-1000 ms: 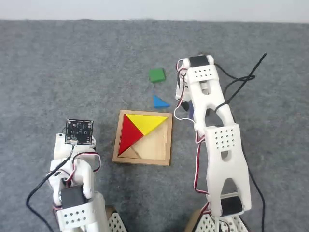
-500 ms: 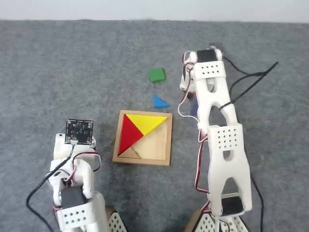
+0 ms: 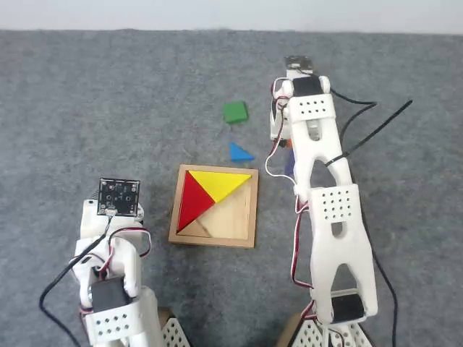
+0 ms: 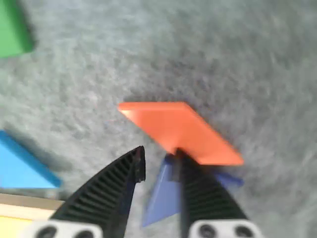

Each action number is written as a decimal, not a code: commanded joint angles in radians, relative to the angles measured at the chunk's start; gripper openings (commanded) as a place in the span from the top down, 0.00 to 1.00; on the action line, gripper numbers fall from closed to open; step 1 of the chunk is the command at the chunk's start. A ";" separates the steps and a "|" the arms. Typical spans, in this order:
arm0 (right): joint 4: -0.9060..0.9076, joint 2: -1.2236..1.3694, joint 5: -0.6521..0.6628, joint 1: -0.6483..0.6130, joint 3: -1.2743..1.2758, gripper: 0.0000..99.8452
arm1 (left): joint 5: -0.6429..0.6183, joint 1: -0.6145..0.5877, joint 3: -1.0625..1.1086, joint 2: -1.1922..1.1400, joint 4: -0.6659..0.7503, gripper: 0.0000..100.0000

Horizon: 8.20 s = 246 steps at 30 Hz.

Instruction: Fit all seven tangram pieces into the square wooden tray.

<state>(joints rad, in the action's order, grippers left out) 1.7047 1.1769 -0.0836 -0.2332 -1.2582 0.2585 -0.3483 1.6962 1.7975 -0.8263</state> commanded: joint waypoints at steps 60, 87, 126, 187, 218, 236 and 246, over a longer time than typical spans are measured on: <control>-0.108 -0.450 0.578 0.019 0.697 0.99 | 0.012 -0.003 -0.013 0.021 -0.005 0.98; -0.139 -0.403 -0.296 0.022 0.628 0.75 | 0.012 -0.003 -0.013 0.021 -0.005 0.98; -0.171 -0.337 0.009 0.005 0.562 0.87 | 0.012 -0.003 -0.013 0.021 -0.005 0.98; 0.091 -0.076 0.071 -0.015 0.074 0.84 | 0.012 -0.003 -0.013 0.021 -0.005 0.98; -0.061 -0.493 0.025 -0.076 0.600 0.68 | 0.012 -0.003 -0.013 0.021 -0.005 0.98; -0.090 -0.186 0.018 -0.053 0.394 0.82 | 0.012 -0.003 -0.013 0.021 -0.005 0.98; 0.090 -0.044 0.017 -0.042 0.112 0.81 | 0.012 -0.003 -0.013 0.021 -0.005 0.98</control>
<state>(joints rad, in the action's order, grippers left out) 1.7538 1.1216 -0.0591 -0.2823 -1.0756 0.2585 -0.3483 1.6962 1.7990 -0.8263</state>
